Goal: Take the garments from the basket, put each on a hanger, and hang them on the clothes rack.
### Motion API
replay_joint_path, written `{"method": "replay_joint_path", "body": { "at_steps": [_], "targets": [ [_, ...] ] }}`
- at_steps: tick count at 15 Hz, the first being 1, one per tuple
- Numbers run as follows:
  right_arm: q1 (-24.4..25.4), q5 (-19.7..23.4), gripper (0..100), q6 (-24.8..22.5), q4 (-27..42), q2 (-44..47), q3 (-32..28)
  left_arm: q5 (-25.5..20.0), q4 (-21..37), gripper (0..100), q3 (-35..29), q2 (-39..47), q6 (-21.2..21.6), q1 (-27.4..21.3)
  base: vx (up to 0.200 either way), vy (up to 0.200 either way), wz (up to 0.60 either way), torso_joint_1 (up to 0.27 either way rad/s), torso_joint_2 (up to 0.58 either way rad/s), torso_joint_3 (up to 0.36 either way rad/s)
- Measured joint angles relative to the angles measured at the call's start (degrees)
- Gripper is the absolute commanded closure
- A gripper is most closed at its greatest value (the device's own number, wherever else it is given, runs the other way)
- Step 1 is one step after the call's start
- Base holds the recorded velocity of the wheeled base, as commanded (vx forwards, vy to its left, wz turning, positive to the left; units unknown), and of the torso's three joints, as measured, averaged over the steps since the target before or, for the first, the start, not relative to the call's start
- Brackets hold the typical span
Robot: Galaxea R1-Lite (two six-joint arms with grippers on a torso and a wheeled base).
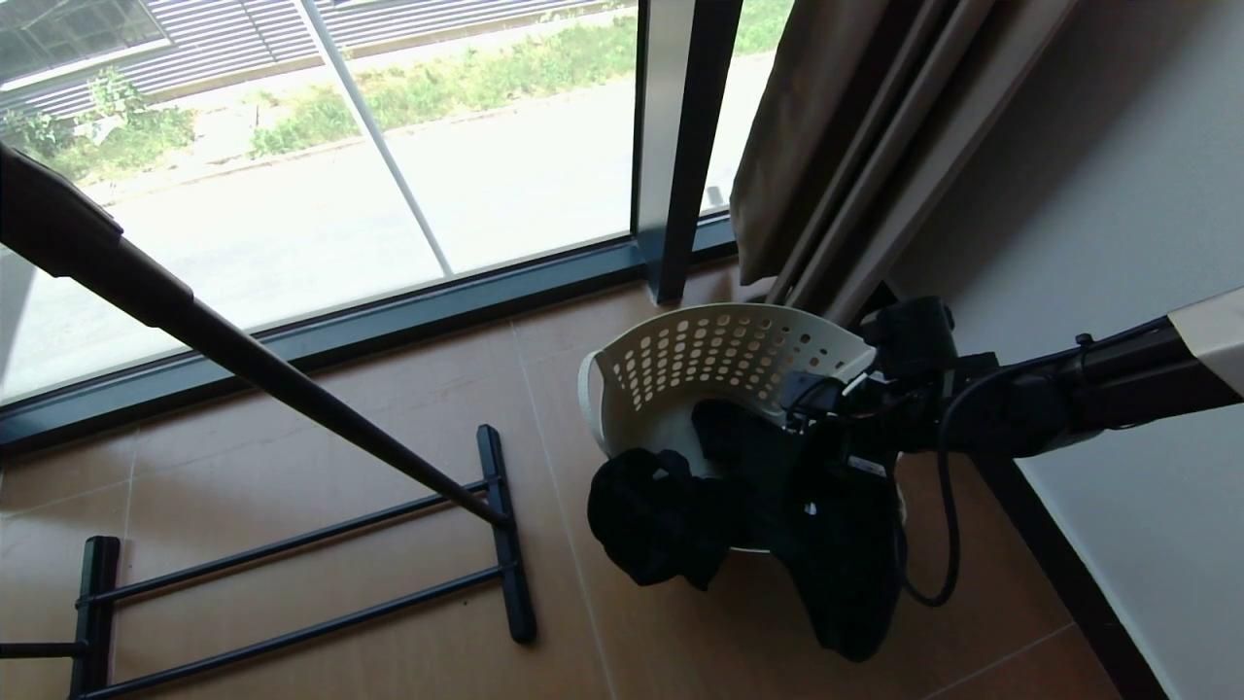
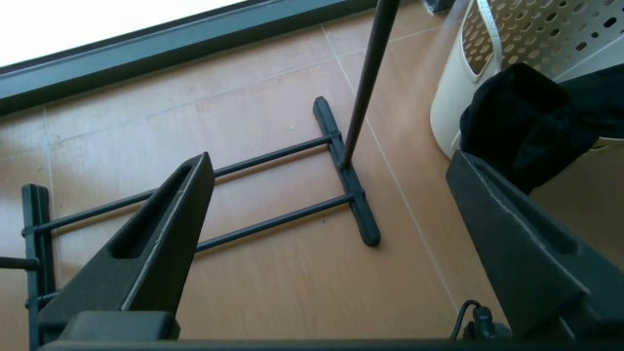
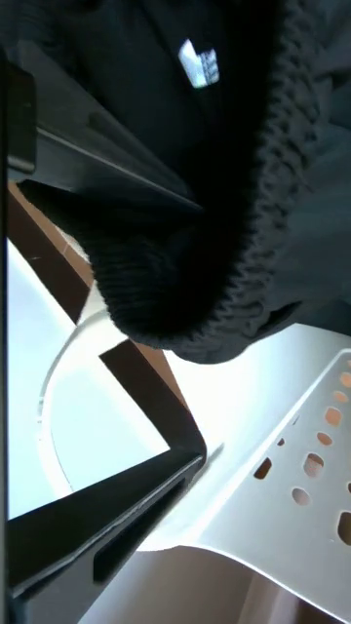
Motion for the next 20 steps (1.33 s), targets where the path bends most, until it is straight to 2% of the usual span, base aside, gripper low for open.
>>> {"method": "replay_joint_path", "body": {
  "at_steps": [3, 4, 8, 11, 13, 14, 17, 20],
  "targets": [
    [-0.26, -0.12, 0, 0.13, -0.13, 2.06, -2.01, 0.00, 0.00, 0, 0.00, 0.00, 0.00, -0.02, 0.000, 0.000, 0.00, 0.000, 0.00, 0.000],
    [-0.34, 0.05, 100, 0.24, -0.17, 2.50, -2.40, 0.00, 0.00, 0, 0.00, 0.00, 0.00, -0.02, 0.000, 0.000, 0.00, 0.000, 0.00, 0.000],
    [-0.28, 0.45, 100, 0.84, -0.17, 1.73, -1.55, 0.00, 0.00, 0, 0.00, 0.00, 0.00, 0.00, 0.000, 0.000, 0.00, 0.000, 0.00, 0.000],
    [0.16, 0.46, 100, 0.98, -0.17, -3.18, 3.01, -0.02, 0.00, 0, 0.00, 0.00, 0.00, 0.00, 0.000, 0.000, 0.00, 0.000, 0.00, 0.000],
    [1.38, 0.54, 100, 2.51, -0.55, -9.51, 8.05, 0.00, 0.00, 0, 0.00, 0.00, 0.00, 0.00, 0.000, 0.000, 0.00, 0.000, 0.00, 0.000],
    [2.72, 0.51, 100, 4.82, -0.72, -13.57, 10.91, 0.00, 0.00, 0, 0.00, 0.00, 0.00, 0.00, 0.000, 0.000, 0.00, 0.000, 0.00, 0.000],
    [9.25, 0.43, 100, 12.95, -0.71, -27.43, 17.99, 0.00, -0.02, 0, 0.00, -0.02, 0.00, 0.00, 0.000, 0.000, 0.00, 0.000, 0.00, 0.000],
    [15.04, 0.46, 100, 16.75, -0.60, -42.45, 23.87, -0.02, -0.05, 0, 0.00, -0.02, 0.10, 0.00, 0.000, 0.000, 0.00, 0.000, 0.00, 0.000]
  ]
}}
